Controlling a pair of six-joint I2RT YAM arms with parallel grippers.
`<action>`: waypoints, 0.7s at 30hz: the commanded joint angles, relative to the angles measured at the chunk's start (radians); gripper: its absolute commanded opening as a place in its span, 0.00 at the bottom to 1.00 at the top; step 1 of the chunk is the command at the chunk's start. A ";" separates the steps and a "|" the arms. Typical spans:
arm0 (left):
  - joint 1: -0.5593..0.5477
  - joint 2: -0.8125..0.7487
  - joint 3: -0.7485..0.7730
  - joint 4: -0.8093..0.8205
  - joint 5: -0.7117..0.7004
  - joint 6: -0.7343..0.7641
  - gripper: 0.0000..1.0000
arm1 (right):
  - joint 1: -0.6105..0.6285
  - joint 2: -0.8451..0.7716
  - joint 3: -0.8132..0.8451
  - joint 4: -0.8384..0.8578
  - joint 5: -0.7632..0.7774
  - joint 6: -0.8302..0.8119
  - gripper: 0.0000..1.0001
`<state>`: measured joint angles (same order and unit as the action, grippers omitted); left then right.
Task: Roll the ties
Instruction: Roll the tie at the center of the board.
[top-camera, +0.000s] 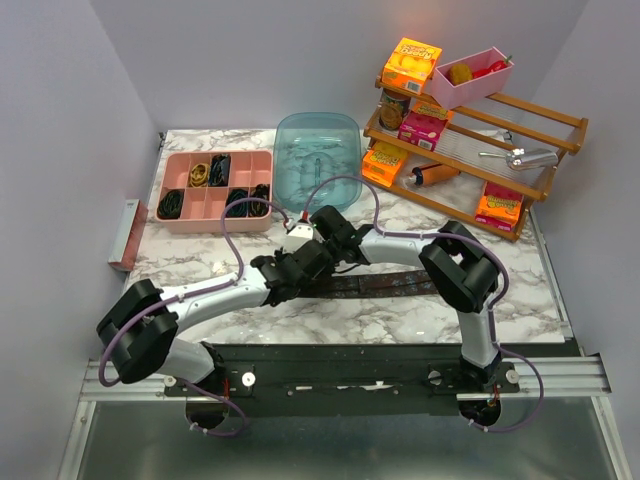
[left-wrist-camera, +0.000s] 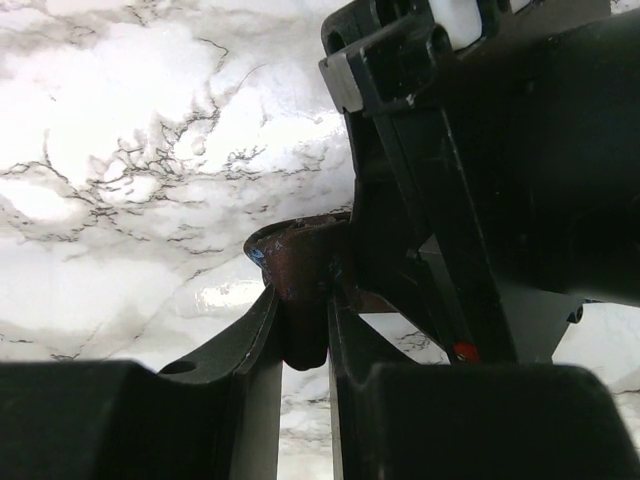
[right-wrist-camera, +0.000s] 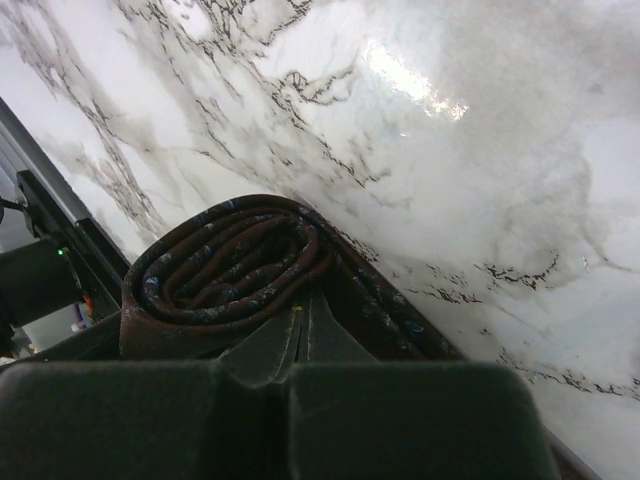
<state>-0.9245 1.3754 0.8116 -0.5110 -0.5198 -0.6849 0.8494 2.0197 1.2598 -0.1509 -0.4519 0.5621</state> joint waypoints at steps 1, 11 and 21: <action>-0.027 0.037 0.038 0.017 -0.011 0.041 0.00 | 0.033 -0.012 0.009 0.036 -0.030 0.010 0.00; -0.043 0.045 0.032 -0.017 -0.032 0.035 0.00 | -0.007 -0.108 -0.020 -0.035 0.074 -0.030 0.00; -0.074 0.103 0.063 -0.026 -0.034 0.039 0.00 | -0.108 -0.231 -0.112 -0.062 0.117 -0.070 0.00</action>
<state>-0.9775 1.4372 0.8482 -0.5083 -0.5632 -0.6540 0.7788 1.8381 1.1805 -0.1974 -0.3786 0.5194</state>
